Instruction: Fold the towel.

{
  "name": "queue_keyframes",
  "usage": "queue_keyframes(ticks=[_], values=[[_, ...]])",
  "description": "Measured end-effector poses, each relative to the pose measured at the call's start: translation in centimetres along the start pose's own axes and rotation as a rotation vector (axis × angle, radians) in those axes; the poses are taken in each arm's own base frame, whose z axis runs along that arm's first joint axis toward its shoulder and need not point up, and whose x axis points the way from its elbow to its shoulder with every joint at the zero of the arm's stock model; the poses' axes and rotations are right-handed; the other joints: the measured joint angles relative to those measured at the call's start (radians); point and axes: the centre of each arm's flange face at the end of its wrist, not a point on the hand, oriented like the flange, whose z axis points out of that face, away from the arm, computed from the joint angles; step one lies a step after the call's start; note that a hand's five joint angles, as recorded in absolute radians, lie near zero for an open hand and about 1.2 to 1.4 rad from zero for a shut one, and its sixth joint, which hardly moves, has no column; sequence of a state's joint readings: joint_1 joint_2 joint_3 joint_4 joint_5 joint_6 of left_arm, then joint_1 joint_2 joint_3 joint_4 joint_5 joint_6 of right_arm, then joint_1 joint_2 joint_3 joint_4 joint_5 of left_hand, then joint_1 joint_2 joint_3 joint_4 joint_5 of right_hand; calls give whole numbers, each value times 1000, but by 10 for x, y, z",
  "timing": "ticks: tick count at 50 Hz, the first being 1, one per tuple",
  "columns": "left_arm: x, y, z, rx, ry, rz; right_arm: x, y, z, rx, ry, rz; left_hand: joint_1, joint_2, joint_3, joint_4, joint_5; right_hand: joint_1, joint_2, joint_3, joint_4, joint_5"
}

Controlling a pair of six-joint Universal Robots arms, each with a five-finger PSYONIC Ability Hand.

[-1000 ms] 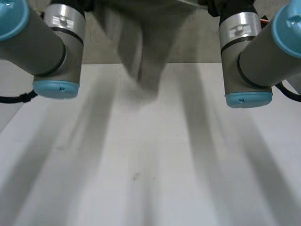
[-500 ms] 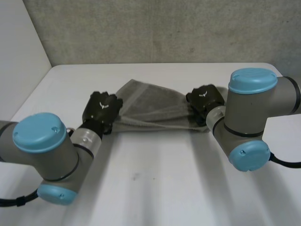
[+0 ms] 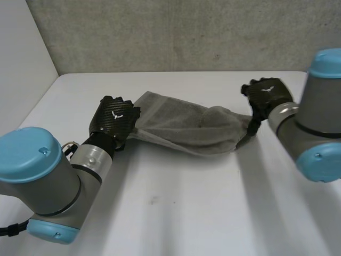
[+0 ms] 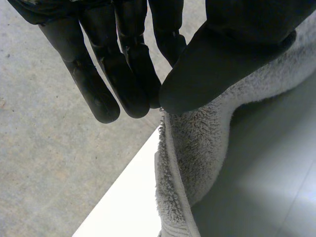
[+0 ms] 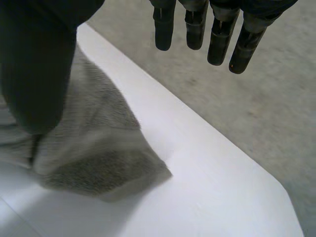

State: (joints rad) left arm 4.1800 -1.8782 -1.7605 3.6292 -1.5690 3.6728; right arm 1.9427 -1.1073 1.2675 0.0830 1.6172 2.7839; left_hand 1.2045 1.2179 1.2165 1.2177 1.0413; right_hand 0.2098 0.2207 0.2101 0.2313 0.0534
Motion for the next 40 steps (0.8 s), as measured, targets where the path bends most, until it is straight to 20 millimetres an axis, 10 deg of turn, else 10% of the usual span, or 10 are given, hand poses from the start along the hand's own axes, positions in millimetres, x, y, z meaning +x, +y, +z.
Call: queue_keyframes(ticks=[12,25,40], values=[[-11,-29,-11,33,-4,-30,33,21,-24,-68,50,88,0,0,0,0,0,117,152,168,146,144],[-33,-91,-28,169,-28,-144,-1,70,-58,-189,-219,310,0,0,0,0,0,298,375,387,367,350],[-32,-120,-45,254,-14,-158,-21,92,-15,-162,-236,457,0,0,0,0,0,213,258,262,240,243]])
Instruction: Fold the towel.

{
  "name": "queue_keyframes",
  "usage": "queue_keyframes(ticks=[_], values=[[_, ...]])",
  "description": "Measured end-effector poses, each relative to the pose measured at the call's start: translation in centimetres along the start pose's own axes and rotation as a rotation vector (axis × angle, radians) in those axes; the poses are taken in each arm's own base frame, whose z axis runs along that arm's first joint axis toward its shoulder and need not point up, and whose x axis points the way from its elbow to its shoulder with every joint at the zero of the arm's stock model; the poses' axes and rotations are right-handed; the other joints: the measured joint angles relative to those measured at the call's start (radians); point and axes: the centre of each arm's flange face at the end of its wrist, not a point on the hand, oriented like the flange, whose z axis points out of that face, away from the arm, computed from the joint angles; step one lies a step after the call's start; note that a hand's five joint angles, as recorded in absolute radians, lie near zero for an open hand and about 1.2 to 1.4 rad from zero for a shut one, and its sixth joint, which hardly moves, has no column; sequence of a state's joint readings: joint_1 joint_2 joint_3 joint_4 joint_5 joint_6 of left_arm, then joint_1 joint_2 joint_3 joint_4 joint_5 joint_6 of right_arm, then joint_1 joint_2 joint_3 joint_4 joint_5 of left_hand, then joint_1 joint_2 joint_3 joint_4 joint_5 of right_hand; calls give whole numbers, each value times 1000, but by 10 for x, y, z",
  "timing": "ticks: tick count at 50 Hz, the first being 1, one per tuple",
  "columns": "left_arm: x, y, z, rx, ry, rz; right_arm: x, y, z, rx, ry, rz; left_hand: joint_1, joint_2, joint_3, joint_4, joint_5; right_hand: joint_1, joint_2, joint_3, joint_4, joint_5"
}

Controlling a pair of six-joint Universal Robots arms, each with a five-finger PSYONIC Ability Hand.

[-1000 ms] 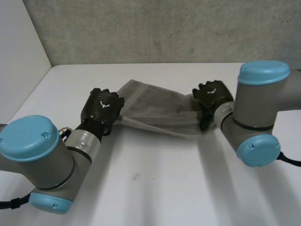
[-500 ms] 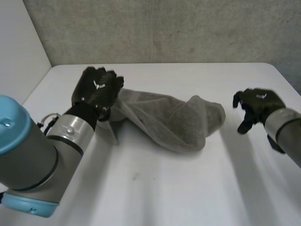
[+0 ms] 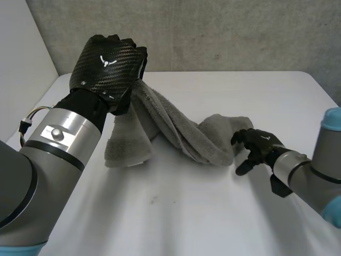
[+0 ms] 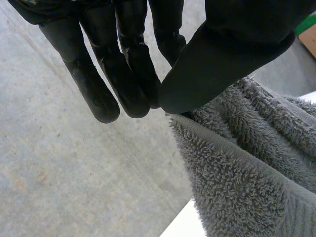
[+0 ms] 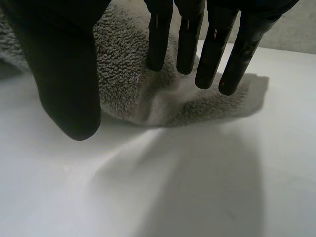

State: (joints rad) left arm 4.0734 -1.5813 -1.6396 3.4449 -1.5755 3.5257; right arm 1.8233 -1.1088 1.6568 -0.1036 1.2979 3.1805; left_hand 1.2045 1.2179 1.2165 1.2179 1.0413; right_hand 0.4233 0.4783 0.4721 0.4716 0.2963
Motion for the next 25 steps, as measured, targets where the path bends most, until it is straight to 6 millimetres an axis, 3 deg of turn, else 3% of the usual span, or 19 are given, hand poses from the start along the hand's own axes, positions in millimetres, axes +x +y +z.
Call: queue_keyframes(ticks=[13,15,16,19,25], values=[[-1,-15,-6,39,0,-15,-26,5,24,29,-34,70,0,0,0,0,0,124,156,163,162,138],[-2,-19,-8,48,-1,-21,-28,3,25,43,-21,62,0,0,0,0,0,473,558,556,559,513],[-2,-20,-9,51,-1,-23,-28,2,26,47,-17,59,0,0,0,0,0,495,607,594,597,553],[-4,-24,-11,59,-6,-28,-26,-9,24,99,17,38,0,0,0,0,0,519,695,705,711,658],[-8,-20,-14,43,-19,-27,-9,-60,0,239,92,-96,0,0,0,0,0,519,695,709,718,673]])
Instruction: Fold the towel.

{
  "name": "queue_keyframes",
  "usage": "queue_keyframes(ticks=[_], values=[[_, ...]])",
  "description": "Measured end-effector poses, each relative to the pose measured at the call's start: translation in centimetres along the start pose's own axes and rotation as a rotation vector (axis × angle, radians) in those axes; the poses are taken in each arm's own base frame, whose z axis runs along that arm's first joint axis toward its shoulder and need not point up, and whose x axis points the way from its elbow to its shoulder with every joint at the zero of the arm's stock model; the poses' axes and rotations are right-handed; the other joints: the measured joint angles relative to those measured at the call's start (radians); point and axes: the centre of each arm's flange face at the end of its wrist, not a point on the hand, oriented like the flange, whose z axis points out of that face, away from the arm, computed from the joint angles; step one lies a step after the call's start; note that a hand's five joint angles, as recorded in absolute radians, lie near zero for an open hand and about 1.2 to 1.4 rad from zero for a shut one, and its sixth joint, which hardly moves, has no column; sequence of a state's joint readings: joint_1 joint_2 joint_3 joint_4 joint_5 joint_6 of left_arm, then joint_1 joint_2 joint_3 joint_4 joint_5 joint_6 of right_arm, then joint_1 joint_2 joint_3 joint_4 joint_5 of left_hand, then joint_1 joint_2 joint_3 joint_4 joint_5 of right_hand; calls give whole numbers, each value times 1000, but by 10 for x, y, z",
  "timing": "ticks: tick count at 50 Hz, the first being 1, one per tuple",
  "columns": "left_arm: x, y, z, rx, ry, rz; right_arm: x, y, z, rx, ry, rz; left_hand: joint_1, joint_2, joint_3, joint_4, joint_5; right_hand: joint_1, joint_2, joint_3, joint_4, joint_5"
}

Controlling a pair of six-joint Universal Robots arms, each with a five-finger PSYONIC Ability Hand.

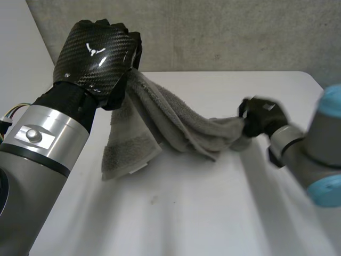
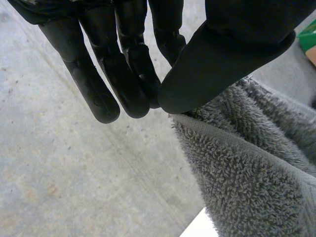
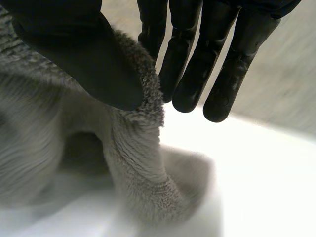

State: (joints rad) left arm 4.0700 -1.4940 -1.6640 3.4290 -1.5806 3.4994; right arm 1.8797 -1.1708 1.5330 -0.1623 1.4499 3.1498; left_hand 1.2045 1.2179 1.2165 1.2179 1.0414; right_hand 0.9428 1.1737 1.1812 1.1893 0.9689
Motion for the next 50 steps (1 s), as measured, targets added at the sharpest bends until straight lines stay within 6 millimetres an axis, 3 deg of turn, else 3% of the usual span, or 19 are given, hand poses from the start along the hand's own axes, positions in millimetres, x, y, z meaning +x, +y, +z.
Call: queue_keyframes(ticks=[6,8,12,15,19,20,21,24,25,27,28,31,34,36,39,40,43,46,50], values=[[-5,15,-1,-53,-16,6,34,-49,-14,74,68,-183,0,0,0,0,0,0,0,0,0,10],[-6,23,-1,-79,-20,7,37,-65,-15,95,68,-229,0,0,0,0,0,1,0,0,0,11],[-3,38,0,-128,-13,-1,32,-74,-4,102,37,-255,0,0,0,0,0,9,0,0,0,15],[1,52,2,-167,-1,-10,24,-67,14,82,4,-258,0,0,0,0,0,9,0,2,0,16],[8,73,5,-227,18,-18,7,-43,46,34,-51,-260,0,0,0,0,0,9,0,5,0,17],[8,73,5,-227,18,-18,7,-43,46,34,-51,-260,0,0,0,0,0,9,0,5,0,17],[12,84,7,-258,27,-19,-1,-28,60,4,-69,-263,0,0,0,0,0,9,0,5,0,18],[14,96,8,-289,34,-19,-5,-13,71,-25,-78,-270,0,0,0,0,0,9,0,5,0,18],[16,108,9,-323,36,-19,-9,7,85,-64,-76,-288,0,0,0,0,0,9,0,5,0,19],[16,112,10,-332,36,-19,-9,11,87,-71,-74,-293,0,0,0,0,0,9,0,5,0,19],[15,125,11,-370,33,-18,-8,23,96,-96,-46,-325,0,0,0,0,0,-223,-295,-271,-276,-232],[13,138,13,-402,28,-18,-5,26,99,-105,3,-360,0,0,0,0,0,-586,-701,-672,-680,-625],[11,148,15,-426,22,-18,-1,17,97,-94,57,-386,0,0,0,0,0,-723,-911,-912,-922,-860],[9,153,16,-437,15,-18,0,8,93,-84,82,-392,0,0,0,0,0,-735,-948,-965,-958,-906],[4,159,19,-447,0,-17,1,-19,70,-51,118,-387,0,0,0,0,0,-735,-952,-970,-958,-914],[4,159,19,-447,0,-17,1,-19,70,-51,118,-387,0,0,0,0,0,-735,-952,-970,-958,-914],[-2,162,21,-455,-17,-17,0,-35,40,-37,121,-375,0,0,0,0,0,-731,-947,-964,-954,-910],[-4,165,22,-461,-22,-17,-2,-29,19,-65,99,-369,0,0,0,0,0,-660,-848,-854,-860,-816],[-4,167,21,-469,-23,-17,-5,-5,-3,-144,55,-363,0,0,0,0,0,-559,-734,-736,-746,-712]])
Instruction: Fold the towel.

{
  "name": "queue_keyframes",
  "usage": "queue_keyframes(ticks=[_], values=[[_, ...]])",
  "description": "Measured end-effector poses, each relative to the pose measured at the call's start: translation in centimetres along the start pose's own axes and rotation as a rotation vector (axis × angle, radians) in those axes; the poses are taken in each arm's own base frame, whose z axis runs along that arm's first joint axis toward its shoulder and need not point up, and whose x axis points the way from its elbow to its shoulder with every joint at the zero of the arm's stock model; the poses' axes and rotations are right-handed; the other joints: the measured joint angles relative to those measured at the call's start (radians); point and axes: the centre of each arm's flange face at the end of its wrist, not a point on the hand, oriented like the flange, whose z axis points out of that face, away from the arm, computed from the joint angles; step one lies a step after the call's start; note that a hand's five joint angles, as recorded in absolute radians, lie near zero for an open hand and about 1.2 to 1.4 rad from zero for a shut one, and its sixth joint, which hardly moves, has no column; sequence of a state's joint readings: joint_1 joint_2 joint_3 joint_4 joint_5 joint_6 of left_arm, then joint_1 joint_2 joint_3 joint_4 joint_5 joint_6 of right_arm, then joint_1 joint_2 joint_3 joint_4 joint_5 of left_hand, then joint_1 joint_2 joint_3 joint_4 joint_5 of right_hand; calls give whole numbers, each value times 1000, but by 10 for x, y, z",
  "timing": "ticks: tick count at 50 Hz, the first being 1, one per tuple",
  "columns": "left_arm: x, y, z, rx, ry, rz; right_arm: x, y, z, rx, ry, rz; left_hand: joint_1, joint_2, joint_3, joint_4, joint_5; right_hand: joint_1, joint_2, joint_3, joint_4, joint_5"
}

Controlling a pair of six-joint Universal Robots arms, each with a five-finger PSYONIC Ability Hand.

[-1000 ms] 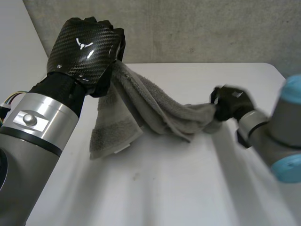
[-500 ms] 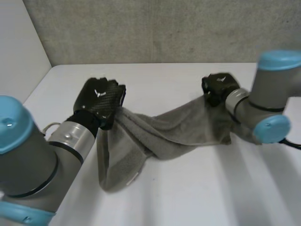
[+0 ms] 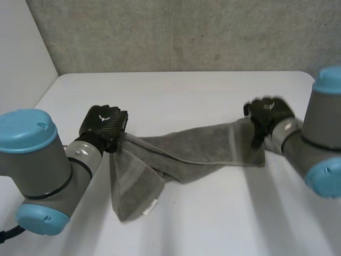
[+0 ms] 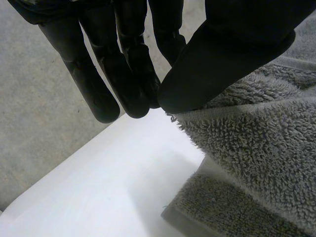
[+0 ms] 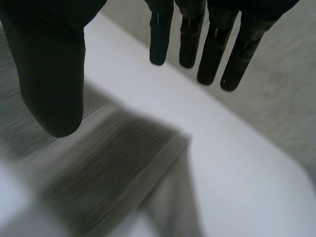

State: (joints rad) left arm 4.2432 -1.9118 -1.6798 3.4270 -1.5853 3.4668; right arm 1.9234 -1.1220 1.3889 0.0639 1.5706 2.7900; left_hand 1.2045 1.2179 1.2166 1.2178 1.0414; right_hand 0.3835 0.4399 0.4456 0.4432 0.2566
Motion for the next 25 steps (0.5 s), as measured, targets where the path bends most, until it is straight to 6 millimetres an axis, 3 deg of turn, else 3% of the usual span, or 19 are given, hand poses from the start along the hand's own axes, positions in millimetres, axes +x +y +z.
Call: queue_keyframes(ticks=[5,11,25], values=[[1,4,0,-11,4,0,-18,37,-16,-74,-82,4,0,0,0,0,0,88,113,109,110,102],[2,6,0,-18,6,0,-30,54,-17,-42,-130,5,0,0,0,0,0,90,113,115,116,111],[3,9,-1,-28,9,1,-44,84,19,32,-138,-14,0,0,0,0,0,151,182,183,183,173]])
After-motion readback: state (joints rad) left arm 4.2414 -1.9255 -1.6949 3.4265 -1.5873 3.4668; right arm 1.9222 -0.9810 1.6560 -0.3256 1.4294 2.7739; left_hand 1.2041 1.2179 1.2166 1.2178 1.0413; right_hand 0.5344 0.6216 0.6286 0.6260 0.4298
